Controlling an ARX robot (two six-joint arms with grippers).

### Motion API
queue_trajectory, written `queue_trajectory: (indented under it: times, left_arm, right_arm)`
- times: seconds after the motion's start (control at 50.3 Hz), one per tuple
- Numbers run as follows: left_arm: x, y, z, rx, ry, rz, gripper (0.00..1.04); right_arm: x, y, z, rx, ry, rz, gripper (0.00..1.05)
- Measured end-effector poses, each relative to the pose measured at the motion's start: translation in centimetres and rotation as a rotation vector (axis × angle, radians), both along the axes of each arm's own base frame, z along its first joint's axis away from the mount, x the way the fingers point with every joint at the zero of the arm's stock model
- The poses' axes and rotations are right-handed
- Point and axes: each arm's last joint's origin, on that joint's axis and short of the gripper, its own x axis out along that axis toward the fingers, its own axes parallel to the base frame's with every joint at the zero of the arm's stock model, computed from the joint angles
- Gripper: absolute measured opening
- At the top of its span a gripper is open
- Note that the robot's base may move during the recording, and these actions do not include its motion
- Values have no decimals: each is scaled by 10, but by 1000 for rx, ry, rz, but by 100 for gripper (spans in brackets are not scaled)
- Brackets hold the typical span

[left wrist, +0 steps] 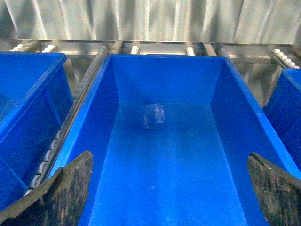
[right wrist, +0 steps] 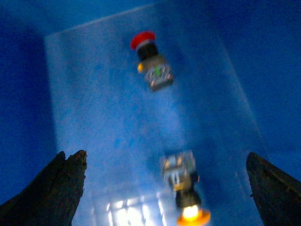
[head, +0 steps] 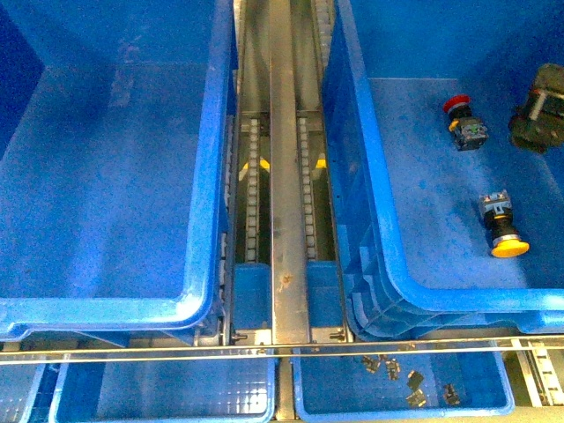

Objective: Pick red and yellow buttons and place in box

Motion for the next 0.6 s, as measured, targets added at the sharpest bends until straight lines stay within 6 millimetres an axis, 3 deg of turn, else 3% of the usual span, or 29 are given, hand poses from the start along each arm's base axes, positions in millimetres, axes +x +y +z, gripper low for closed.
queue_trajectory:
  times: [0.159, 0.238, 0.298, 0.377, 0.477, 0.536, 0.596]
  left_arm:
    - [0, 0, 0, 0, 0, 0, 97]
    - [0, 0, 0, 0, 0, 0, 97]
    - [0, 0, 0, 0, 0, 0, 97]
    - [0, 0, 0, 0, 0, 0, 97]
    - [0, 0, 0, 1, 0, 0, 97]
    - [0, 0, 0, 1, 0, 0, 97]
    - [0, 0, 0, 1, 0, 0, 97]
  right_arm:
    - [-78, 8, 19, 90, 55, -6, 99]
    - [-108, 9, 33, 148, 42, -64, 99]
    - [-121, 9, 46, 204, -16, -83, 99]
    - [-123, 8, 52, 232, -64, -94, 98]
    - [-131, 3, 32, 44, -359, 59, 76]
    - [-138, -1, 40, -77, -526, 97, 62]
    - [-144, -6, 41, -150, -560, 109, 46]
